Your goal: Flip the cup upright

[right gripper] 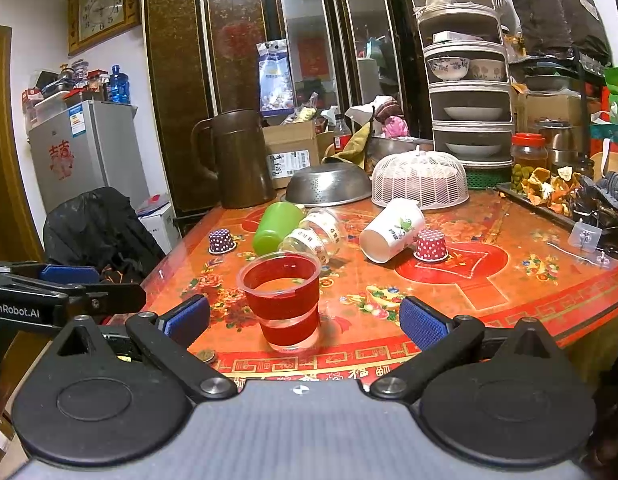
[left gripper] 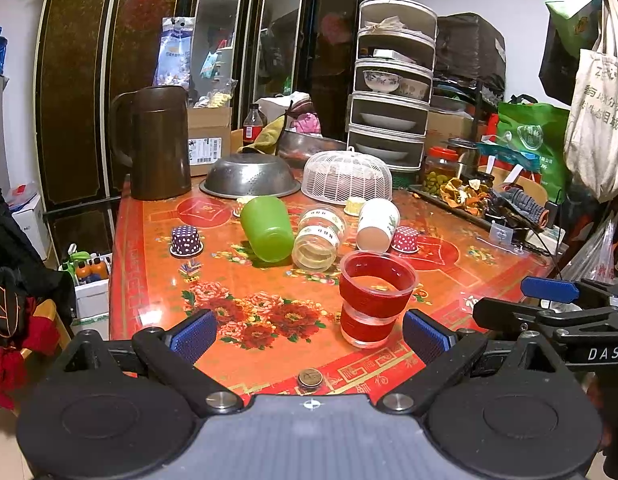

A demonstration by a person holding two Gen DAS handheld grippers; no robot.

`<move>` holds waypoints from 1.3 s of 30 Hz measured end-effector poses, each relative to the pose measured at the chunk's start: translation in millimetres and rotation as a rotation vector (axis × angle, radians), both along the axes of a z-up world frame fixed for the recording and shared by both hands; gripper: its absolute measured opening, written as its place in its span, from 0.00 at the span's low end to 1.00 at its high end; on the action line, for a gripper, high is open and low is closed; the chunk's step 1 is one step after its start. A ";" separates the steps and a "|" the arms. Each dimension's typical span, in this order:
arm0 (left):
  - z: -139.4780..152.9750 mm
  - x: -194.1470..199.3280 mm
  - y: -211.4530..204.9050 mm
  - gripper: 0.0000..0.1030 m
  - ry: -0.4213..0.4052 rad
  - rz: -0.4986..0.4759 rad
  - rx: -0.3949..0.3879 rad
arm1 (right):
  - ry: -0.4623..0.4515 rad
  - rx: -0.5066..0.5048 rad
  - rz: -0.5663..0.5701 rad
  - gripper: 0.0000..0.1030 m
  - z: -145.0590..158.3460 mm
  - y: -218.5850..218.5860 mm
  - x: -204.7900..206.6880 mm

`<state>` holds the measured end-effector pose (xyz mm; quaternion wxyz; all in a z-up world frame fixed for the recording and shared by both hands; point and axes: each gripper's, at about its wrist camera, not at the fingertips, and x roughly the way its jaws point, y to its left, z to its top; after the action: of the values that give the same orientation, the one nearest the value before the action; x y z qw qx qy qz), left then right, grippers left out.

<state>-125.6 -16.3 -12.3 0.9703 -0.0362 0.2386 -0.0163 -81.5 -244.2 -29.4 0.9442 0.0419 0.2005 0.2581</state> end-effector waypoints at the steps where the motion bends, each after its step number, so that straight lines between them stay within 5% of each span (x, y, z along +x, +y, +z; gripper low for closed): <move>1: 0.0 0.0 -0.2 0.97 0.000 0.001 -0.001 | 0.000 0.001 0.001 0.99 0.2 -0.2 -0.1; 39: 0.5 2.3 1.9 0.98 0.007 0.005 0.000 | -0.006 0.010 0.000 0.99 -0.2 -1.8 -1.1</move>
<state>-123.3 -14.4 -11.8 0.9695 -0.0369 0.2419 -0.0137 -82.6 -246.0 -29.6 0.9445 0.0456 0.1966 0.2591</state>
